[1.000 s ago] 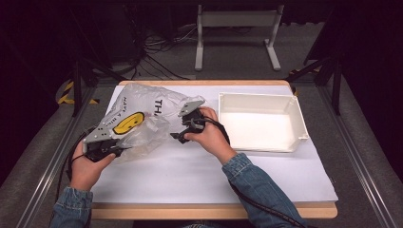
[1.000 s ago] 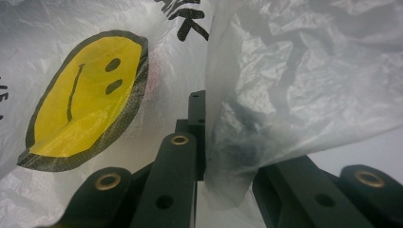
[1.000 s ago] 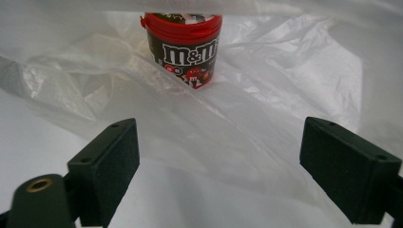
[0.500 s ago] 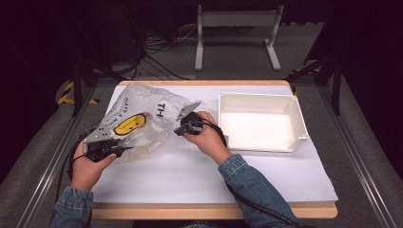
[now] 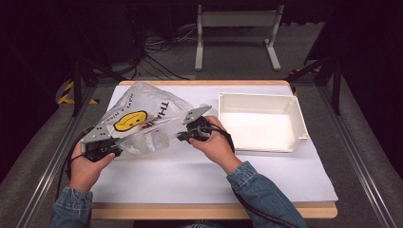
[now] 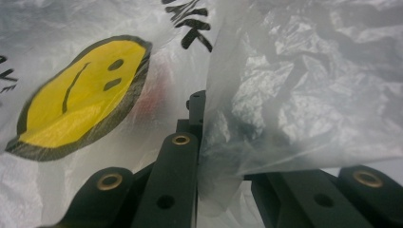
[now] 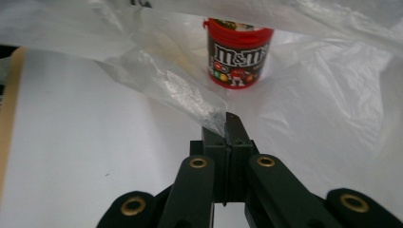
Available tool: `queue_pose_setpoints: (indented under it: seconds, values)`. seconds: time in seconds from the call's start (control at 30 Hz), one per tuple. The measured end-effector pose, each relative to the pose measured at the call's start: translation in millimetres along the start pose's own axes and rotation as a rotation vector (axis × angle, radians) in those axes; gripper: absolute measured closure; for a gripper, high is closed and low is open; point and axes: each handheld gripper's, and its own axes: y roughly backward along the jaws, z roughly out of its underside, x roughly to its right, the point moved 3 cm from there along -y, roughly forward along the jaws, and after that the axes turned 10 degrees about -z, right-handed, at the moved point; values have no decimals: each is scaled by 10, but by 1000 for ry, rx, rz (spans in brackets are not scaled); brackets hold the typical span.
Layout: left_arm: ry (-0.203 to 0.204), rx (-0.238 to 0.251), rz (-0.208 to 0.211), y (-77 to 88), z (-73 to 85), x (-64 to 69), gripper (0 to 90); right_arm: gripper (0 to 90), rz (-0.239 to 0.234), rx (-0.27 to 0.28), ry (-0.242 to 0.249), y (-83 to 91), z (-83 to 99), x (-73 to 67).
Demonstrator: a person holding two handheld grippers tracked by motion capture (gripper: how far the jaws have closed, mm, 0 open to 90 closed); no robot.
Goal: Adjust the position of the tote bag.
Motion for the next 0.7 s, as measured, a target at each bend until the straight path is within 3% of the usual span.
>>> queue_pose_setpoints:
  seconds: [0.33,0.53,0.7]
  values:
    - [-17,5,19,27,-36,70,836,900,-49,18,20,178,66,-344]
    - [-51,0,46,18,-86,178,847,900,-81,34,8,290,157,-494]
    - [-74,7,59,39,-127,240,855,900,-111,14,13,365,158,-618]
